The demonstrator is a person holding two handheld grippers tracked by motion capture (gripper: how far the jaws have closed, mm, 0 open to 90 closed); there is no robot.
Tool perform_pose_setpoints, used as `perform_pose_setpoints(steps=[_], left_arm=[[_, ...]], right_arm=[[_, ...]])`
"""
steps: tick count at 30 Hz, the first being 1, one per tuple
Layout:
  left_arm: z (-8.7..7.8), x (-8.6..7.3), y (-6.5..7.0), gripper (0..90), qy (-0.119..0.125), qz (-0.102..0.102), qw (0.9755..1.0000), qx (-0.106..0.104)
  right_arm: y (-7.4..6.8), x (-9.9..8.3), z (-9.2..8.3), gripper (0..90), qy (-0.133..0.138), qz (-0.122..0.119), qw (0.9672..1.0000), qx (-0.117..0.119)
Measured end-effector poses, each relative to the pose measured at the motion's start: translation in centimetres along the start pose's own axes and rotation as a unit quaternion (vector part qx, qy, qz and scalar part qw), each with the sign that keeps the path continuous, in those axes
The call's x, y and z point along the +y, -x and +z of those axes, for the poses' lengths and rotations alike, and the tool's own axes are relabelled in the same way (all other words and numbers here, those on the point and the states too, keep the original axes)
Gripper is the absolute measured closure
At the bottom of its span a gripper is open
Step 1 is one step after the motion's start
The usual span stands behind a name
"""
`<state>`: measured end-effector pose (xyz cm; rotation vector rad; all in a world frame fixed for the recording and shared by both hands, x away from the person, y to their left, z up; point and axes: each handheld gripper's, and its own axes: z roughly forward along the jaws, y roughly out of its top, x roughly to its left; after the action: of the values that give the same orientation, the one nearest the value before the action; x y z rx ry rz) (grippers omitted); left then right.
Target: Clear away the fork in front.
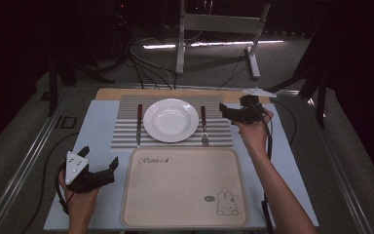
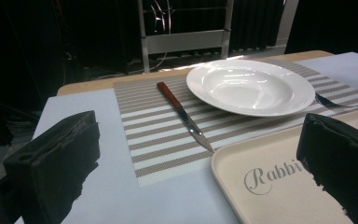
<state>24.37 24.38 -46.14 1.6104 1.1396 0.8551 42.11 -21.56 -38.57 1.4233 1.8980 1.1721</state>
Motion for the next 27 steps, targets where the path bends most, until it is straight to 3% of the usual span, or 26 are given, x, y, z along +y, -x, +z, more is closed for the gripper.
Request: perform_pose_setpoints(steps=[14, 27], left_arm=[[0.0, 0.0, 0.0, 0.1, -0.001, -0.001, 1.0, 0.007], [0.0, -0.1, 0.0, 0.1, -0.004, -0.006, 0.9999, 0.01]], right_arm=[[-0.7, 1.1, 2.1, 11.1, -0.015, -0.009, 0.9997, -0.016], [-1.4, 1.9, 4.6, 11.1, -0.021, 0.014, 0.9994, -0.022]])
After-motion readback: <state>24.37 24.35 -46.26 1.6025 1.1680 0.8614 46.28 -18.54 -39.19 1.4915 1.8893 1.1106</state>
